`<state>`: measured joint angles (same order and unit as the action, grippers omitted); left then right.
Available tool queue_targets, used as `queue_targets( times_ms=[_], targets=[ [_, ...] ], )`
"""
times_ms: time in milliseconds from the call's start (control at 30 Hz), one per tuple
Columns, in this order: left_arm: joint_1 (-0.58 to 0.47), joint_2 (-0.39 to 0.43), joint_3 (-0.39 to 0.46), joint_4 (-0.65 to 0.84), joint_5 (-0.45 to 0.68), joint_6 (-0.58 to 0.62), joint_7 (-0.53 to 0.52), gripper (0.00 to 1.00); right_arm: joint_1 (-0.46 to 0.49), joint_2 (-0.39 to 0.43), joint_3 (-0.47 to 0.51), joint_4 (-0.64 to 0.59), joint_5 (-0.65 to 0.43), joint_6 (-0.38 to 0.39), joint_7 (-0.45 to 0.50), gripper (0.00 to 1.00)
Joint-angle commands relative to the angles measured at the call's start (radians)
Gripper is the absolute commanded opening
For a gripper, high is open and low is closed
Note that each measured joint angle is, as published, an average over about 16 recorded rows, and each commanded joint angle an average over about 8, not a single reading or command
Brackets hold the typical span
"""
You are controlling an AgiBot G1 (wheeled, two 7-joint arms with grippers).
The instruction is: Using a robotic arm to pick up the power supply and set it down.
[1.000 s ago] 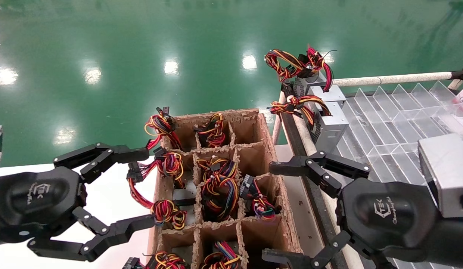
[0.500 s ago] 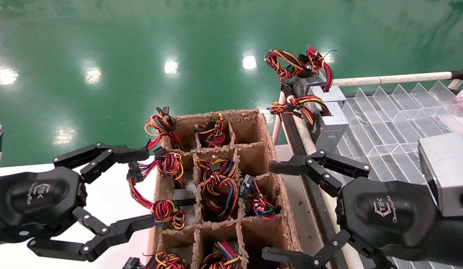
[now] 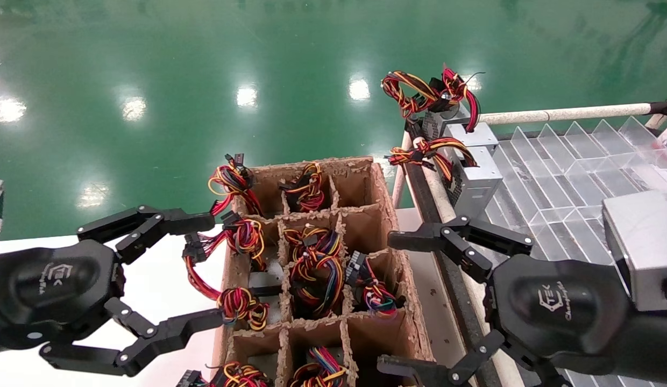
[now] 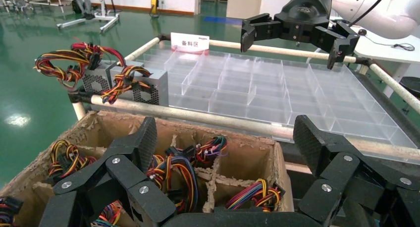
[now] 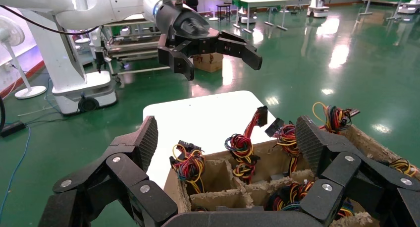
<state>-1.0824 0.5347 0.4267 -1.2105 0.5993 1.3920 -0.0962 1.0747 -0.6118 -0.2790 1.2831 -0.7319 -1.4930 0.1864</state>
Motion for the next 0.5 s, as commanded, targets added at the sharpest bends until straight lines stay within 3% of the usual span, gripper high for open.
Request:
queue_targets(
  times_ms=[33, 500],
  targets=[
    [0.0, 0.0, 0.0, 0.0, 0.0, 0.0, 0.0, 1.0, 0.0, 0.0, 0.0, 0.0, 0.0, 0.0, 0.0, 1.0],
    [0.0, 0.0, 0.0, 0.0, 0.0, 0.0, 0.0, 1.0, 0.0, 0.0, 0.0, 0.0, 0.0, 0.0, 0.0, 1.0]
  ],
)
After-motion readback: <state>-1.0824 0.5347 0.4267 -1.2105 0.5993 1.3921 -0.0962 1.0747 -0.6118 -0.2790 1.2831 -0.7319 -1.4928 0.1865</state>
